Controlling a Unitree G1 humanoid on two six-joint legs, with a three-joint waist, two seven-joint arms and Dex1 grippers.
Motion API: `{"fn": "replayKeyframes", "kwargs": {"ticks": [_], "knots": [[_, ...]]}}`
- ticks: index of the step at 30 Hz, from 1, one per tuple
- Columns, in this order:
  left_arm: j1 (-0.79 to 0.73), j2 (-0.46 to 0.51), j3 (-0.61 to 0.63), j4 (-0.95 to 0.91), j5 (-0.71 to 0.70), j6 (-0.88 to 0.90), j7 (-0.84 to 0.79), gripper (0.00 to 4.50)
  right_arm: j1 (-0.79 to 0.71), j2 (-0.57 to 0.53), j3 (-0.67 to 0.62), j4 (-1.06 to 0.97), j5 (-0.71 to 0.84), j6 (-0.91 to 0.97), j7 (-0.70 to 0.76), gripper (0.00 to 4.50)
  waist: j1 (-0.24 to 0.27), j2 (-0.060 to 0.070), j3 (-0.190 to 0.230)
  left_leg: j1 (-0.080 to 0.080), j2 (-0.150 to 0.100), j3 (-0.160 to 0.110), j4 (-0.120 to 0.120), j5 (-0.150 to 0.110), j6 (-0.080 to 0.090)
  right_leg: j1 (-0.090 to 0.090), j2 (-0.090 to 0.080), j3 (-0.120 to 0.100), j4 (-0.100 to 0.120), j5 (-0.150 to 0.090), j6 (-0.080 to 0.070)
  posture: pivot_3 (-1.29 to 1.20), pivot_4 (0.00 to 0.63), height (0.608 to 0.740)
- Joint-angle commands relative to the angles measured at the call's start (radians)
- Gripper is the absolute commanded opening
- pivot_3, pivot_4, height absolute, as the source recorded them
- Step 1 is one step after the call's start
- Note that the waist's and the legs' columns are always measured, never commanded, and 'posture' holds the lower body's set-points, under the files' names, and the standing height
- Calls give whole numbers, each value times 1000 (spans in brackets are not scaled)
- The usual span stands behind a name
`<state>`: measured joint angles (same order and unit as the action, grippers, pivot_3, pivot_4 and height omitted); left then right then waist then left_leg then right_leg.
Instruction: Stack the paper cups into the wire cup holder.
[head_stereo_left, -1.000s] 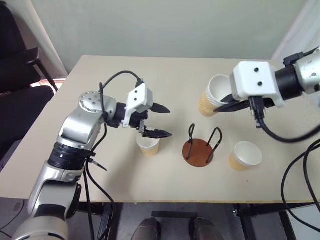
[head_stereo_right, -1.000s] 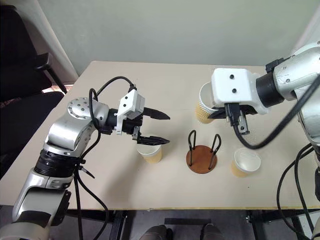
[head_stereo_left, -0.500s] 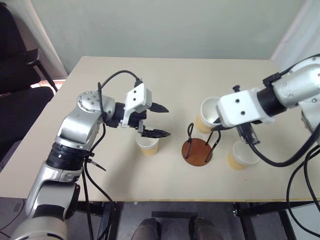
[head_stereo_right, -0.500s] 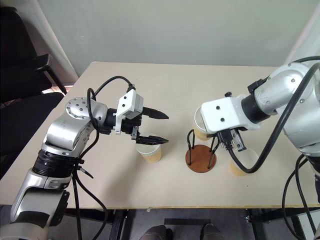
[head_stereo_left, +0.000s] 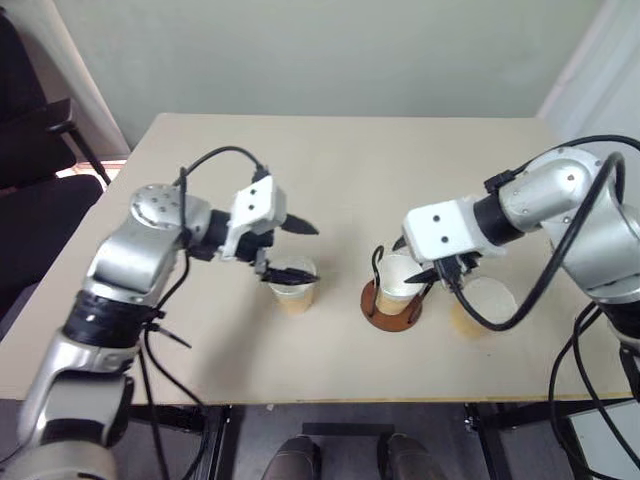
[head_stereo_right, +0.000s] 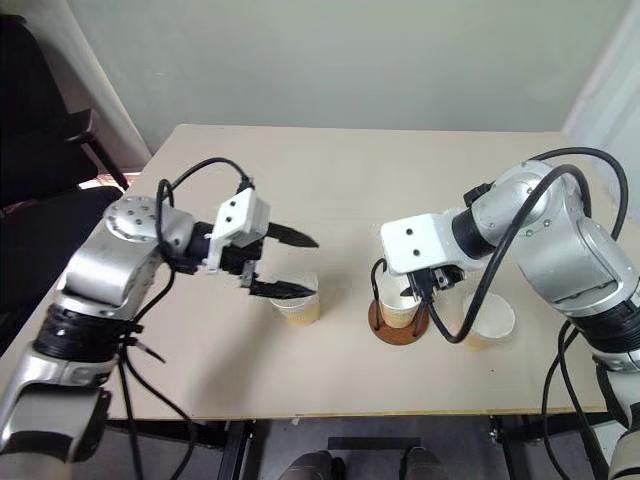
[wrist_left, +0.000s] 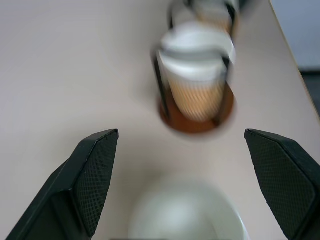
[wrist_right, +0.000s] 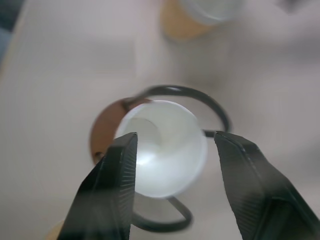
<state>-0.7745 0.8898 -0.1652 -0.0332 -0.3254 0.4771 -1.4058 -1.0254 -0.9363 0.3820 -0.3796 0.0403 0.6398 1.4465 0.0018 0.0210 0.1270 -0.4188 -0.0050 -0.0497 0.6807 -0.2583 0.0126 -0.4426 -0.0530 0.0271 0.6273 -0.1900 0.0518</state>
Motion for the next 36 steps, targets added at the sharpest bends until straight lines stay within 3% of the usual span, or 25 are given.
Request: {"fn": "replayKeyframes", "kwargs": {"ticks": [1,6,13,23,27,36], "knots": [[11,95,53,-34,-39,-24,-114,4354,11,-38,-170,-42,100,135,-30,2298,3,0,0,-1,0,0,0,0,0,0,0,0,0,0,0,0,150,740],[20,140,3,-8,22,-137,-178,4354,38,-56,-293,-103,244,292,-59,2298,5,0,0,-1,-1,0,0,-1,0,1,0,0,-1,-2,-3,0,150,740],[33,77,-87,-7,120,-244,-149,4354,47,-71,-350,-170,380,414,-131,2298,2,0,0,1,0,-1,0,0,-1,0,0,0,3,-5,-8,0,150,740],[16,4,-154,150,291,-462,-93,4354,104,-138,-390,-200,476,444,-221,2298,1,0,0,0,0,-1,0,0,-1,-1,0,0,2,-2,-3,0,150,740],[12,-11,-140,165,288,-464,-93,3423,133,-165,-412,-208,513,444,-239,2358,2,0,0,-1,0,0,0,0,0,-1,0,0,2,-2,-3,0,150,740],[1,-8,-132,158,243,-445,-166,71,158,-209,-423,-208,571,425,-267,2358,2,0,0,-1,0,0,0,0,0,-1,0,0,3,-2,-2,0,150,740]]}}
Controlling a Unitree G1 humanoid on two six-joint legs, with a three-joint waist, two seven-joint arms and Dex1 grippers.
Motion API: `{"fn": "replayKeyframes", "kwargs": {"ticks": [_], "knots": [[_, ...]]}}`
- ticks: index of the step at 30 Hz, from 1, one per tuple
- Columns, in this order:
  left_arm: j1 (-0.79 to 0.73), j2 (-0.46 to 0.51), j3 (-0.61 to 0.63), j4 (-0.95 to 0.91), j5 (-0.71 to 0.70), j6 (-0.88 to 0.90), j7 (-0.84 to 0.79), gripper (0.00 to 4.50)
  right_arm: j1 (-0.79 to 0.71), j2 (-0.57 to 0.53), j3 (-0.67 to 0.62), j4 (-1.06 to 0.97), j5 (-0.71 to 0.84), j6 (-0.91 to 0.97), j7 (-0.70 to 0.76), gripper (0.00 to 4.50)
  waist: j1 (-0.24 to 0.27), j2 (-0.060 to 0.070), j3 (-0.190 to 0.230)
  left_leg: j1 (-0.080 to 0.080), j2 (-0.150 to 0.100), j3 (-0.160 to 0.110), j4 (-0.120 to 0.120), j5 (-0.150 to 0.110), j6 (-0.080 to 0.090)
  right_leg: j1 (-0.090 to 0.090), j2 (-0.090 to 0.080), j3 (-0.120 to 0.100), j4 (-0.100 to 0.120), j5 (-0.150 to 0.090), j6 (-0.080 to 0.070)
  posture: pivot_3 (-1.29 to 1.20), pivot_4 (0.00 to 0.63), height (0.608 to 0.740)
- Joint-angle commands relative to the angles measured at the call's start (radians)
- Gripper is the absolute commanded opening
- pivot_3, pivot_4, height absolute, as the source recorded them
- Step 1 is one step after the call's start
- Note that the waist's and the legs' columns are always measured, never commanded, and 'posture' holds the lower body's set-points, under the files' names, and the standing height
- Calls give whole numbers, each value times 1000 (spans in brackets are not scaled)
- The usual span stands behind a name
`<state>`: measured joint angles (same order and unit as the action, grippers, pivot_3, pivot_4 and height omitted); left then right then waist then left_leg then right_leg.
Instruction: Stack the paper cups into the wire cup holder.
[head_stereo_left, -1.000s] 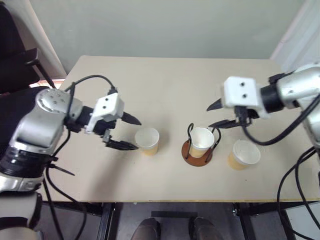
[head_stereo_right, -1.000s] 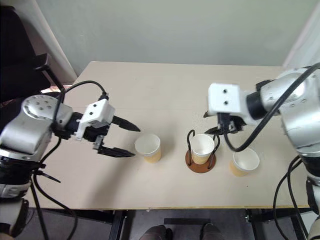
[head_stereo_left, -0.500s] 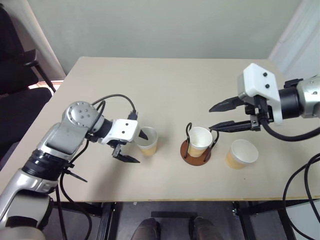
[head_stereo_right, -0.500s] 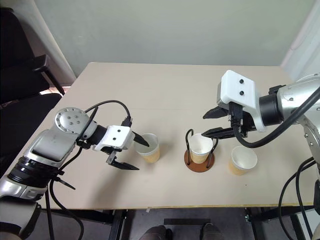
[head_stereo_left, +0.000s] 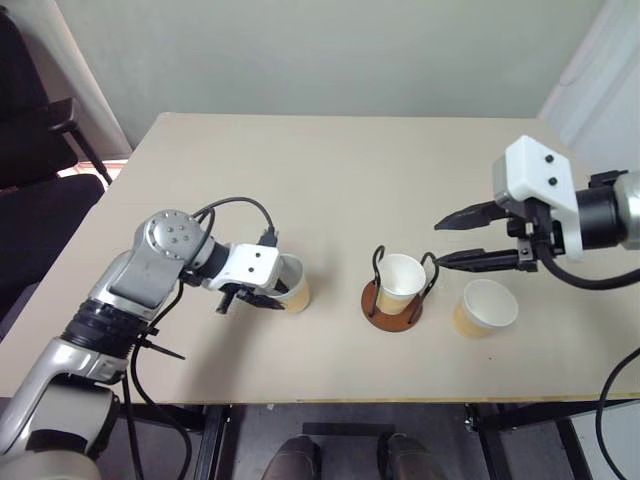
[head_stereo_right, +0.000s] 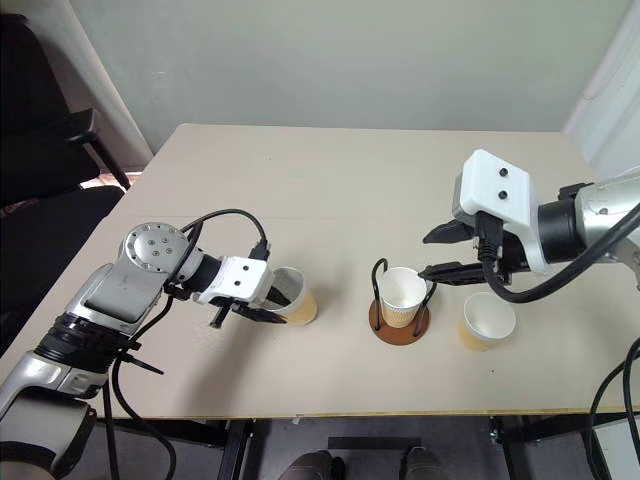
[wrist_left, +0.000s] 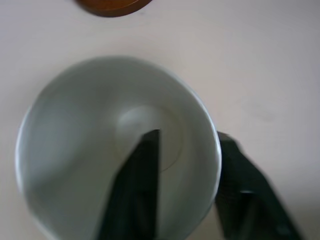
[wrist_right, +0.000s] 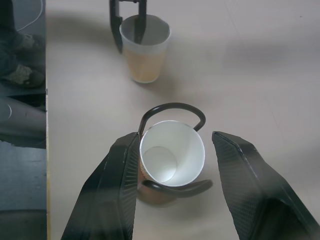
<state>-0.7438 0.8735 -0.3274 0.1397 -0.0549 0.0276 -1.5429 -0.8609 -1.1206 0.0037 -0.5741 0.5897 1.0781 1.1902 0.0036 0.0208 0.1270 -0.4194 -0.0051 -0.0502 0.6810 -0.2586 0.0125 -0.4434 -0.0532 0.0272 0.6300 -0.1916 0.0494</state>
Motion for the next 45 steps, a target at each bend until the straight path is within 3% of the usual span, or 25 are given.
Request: {"fn": "replayKeyframes", "kwargs": {"ticks": [1,7,13,20,26,36,45], "knots": [[-32,11,31,-18,-33,7,-39,29,-6,-27,-45,-14,28,-14,-14,2358,0,0,0,0,0,0,0,0,0,0,0,0,0,0,0,0,150,740],[-90,35,11,-34,-95,44,-72,29,9,-40,-72,-15,73,-20,-26,2358,1,0,0,0,0,0,0,0,0,0,0,0,0,0,0,0,150,740],[-281,43,-59,-25,-268,110,-72,29,128,-66,-169,-17,83,-82,-28,2358,8,0,0,-1,0,0,1,0,1,0,0,0,-1,0,1,0,150,740],[-589,-67,-194,75,-460,109,-72,29,283,-87,-296,-55,106,-91,-63,2358,14,-1,0,-2,-1,1,1,-2,2,1,-2,0,-3,1,3,0,150,740],[-744,-187,-320,206,-542,11,-72,29,359,-109,-412,-117,173,-11,-124,2358,15,-1,0,-2,-1,3,1,-3,2,1,-2,1,-3,1,8,0,150,740],[-773,-333,-589,442,-482,-244,-72,29,432,-124,-587,-228,327,141,-252,2358,22,-1,0,-3,-1,3,3,-5,2,2,-2,2,-4,1,14,0,150,740],[-760,-435,-627,563,-388,-387,-72,29,491,-139,-679,-267,437,201,-341,2358,29,-1,0,-6,-2,3,8,-8,3,2,-2,2,-5,0,19,0,150,740]]}}
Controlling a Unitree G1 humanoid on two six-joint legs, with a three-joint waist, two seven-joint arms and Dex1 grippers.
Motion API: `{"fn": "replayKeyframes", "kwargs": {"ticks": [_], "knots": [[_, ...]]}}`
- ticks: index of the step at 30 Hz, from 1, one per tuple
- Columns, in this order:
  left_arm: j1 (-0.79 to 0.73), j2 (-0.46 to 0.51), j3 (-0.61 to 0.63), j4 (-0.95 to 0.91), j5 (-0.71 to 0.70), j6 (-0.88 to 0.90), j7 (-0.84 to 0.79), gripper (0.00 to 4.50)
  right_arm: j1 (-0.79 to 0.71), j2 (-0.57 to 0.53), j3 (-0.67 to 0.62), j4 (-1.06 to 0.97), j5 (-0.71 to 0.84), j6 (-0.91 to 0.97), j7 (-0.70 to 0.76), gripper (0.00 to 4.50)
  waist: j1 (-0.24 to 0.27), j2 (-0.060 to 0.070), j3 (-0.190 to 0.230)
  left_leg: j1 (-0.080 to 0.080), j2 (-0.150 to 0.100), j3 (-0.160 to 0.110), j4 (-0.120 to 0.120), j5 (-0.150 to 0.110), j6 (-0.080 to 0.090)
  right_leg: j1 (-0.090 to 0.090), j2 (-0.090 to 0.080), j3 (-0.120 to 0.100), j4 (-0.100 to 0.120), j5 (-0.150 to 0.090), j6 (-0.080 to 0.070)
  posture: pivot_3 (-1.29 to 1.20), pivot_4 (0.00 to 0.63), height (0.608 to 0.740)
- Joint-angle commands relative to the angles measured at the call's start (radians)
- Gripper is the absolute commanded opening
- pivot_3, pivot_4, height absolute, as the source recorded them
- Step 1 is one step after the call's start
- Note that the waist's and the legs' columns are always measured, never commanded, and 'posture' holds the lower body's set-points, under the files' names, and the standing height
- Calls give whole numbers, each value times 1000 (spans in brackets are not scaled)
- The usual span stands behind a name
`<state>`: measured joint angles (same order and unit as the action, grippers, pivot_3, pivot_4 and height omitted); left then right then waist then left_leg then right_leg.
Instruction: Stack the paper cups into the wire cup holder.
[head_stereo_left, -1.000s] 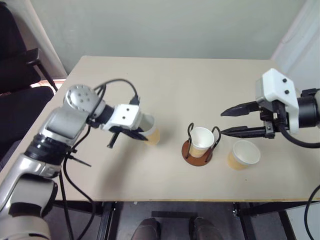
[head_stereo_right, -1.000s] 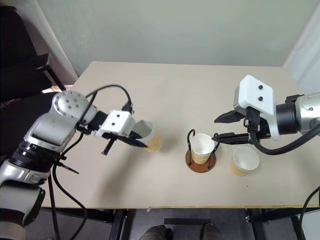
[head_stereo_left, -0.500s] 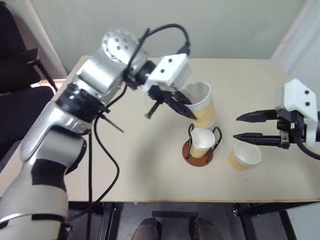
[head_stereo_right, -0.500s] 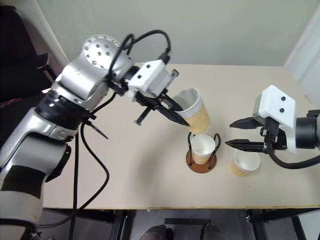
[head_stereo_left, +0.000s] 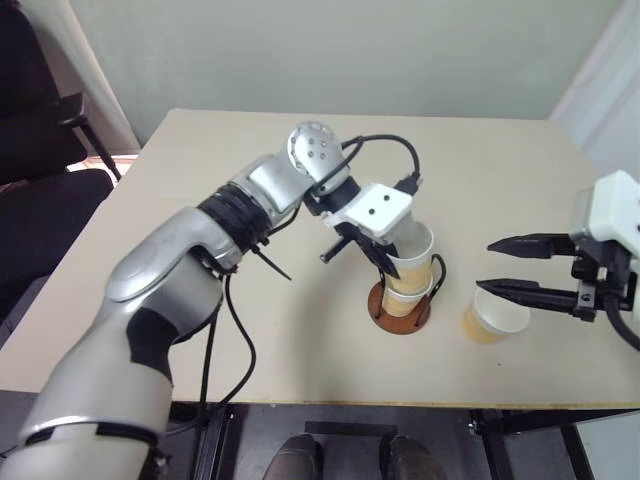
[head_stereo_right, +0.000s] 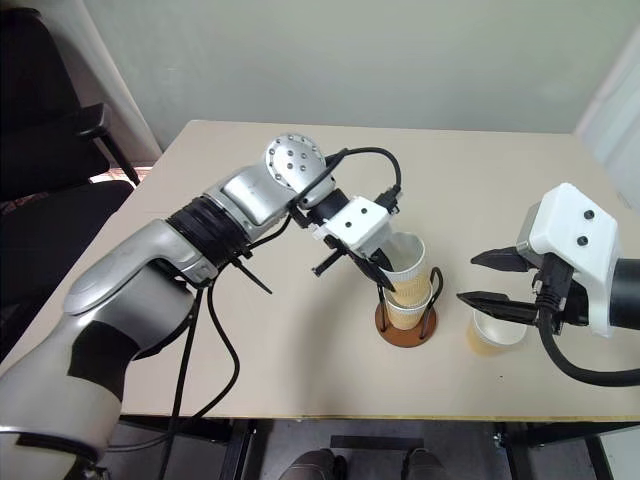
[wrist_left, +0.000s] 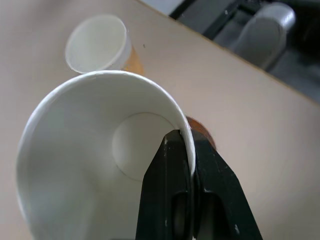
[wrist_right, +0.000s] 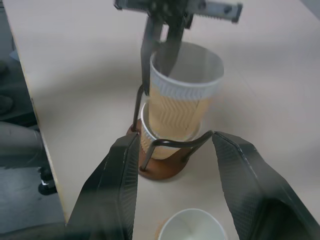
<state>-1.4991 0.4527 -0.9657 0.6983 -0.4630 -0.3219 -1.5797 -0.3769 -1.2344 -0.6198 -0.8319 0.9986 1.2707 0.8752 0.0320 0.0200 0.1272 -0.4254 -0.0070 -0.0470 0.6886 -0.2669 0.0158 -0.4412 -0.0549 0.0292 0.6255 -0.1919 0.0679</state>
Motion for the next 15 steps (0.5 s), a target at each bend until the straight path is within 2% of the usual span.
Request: {"fn": "replayKeyframes", "kwargs": {"ticks": [1,3,6,15], "knots": [[-5,-20,14,1,25,-37,-35,29,15,-30,-62,-10,35,12,-31,2358,1,0,0,0,0,0,1,-1,0,0,0,0,0,0,1,0,150,740],[-4,-32,28,-2,38,-42,-35,29,29,-38,-72,-13,49,15,-39,2358,1,0,0,-1,0,0,3,-2,1,0,0,0,1,-1,2,0,150,740],[-9,-29,35,-37,21,-23,-35,623,52,-50,-88,-13,71,18,-42,2358,2,0,0,-3,0,0,7,-4,2,0,0,0,1,-2,3,0,150,740],[-23,2,149,-113,-50,86,-35,3834,145,-87,-115,-3,59,35,-47,2358,3,1,0,-3,0,1,10,-7,4,1,0,1,1,-3,5,0,150,740]]}}
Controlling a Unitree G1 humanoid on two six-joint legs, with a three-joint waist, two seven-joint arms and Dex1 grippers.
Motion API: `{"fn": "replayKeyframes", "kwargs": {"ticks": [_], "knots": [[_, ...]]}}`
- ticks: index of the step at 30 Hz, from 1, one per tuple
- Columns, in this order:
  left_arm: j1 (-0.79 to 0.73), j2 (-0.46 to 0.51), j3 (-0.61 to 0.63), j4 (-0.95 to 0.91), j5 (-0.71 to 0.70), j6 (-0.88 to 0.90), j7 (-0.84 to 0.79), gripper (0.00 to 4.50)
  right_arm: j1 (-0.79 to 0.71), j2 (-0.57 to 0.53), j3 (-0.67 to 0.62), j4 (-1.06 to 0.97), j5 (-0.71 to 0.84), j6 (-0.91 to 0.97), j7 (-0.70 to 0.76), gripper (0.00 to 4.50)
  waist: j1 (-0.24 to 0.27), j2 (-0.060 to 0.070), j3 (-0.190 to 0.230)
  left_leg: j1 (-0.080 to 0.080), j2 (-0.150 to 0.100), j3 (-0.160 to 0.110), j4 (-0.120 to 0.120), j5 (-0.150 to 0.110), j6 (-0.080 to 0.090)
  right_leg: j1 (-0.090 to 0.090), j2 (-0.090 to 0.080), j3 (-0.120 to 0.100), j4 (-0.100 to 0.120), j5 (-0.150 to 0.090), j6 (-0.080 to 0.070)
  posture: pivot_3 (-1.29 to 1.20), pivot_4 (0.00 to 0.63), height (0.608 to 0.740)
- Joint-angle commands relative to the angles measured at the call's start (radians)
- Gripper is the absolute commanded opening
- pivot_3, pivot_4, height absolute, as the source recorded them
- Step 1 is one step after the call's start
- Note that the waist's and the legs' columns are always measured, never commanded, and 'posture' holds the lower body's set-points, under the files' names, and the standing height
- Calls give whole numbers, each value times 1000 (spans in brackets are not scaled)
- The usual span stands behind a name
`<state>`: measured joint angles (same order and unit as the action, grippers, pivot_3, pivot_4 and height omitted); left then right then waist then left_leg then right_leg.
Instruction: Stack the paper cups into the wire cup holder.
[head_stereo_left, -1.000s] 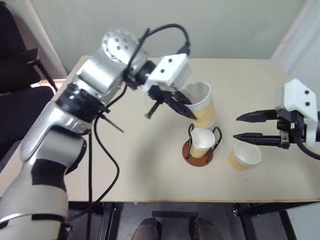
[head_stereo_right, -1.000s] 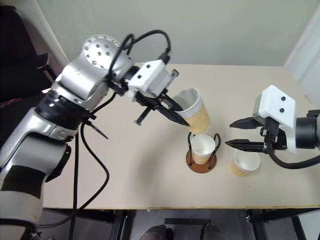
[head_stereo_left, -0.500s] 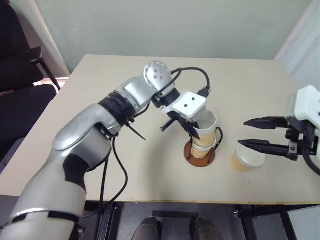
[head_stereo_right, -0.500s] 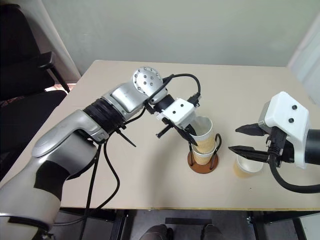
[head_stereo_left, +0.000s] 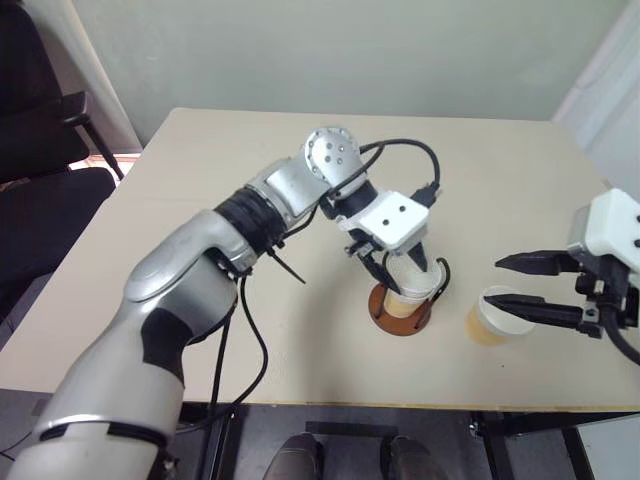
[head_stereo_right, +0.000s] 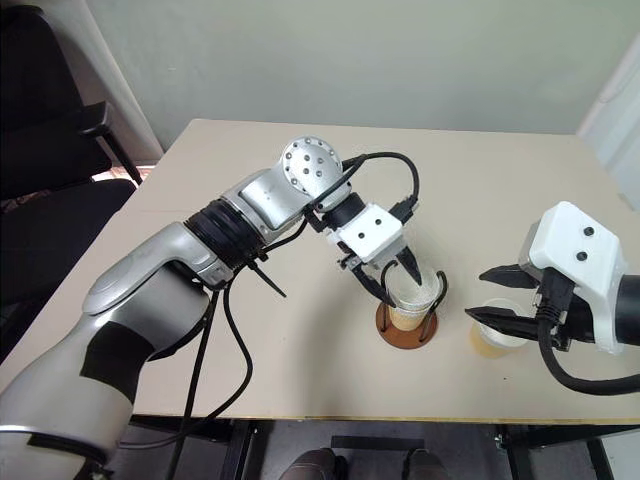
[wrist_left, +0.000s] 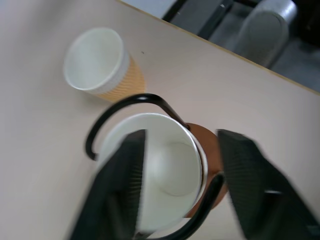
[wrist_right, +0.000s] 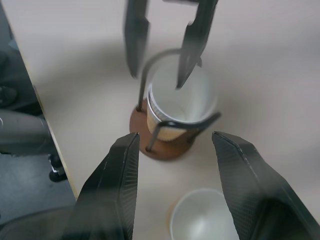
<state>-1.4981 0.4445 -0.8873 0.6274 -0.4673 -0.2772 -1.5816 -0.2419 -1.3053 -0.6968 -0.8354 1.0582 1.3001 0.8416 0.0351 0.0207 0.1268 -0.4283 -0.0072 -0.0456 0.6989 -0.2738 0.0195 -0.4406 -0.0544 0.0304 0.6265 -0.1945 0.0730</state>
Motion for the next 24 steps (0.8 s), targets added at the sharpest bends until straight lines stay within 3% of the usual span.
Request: {"fn": "replayKeyframes", "kwargs": {"ticks": [1,2,6,13,24], "knots": [[-22,16,89,-54,-60,58,-33,4117,20,-17,-39,-1,0,9,-16,2358,0,0,0,0,0,0,0,0,0,0,0,0,0,0,0,0,150,740],[-19,22,108,-67,-75,75,-33,4481,33,-19,-39,-4,-4,12,-17,2358,0,0,0,0,0,0,0,0,0,0,0,0,0,0,0,0,150,740],[-7,72,175,-108,-135,171,-33,4481,116,-4,-36,-40,-40,12,-28,2358,-1,1,0,0,0,0,0,0,0,0,0,0,0,0,0,0,150,740],[62,140,259,-94,-77,210,-33,4481,310,-7,-4,-83,-190,-48,-15,2358,-2,2,-1,3,0,1,1,-1,1,2,0,1,1,0,0,0,150,740],[236,184,425,-227,31,340,-5,4481,314,-26,311,0,-408,-255,-51,2358,-4,2,-1,8,0,1,2,-1,2,7,0,1,1,0,0,0,150,740]]}}
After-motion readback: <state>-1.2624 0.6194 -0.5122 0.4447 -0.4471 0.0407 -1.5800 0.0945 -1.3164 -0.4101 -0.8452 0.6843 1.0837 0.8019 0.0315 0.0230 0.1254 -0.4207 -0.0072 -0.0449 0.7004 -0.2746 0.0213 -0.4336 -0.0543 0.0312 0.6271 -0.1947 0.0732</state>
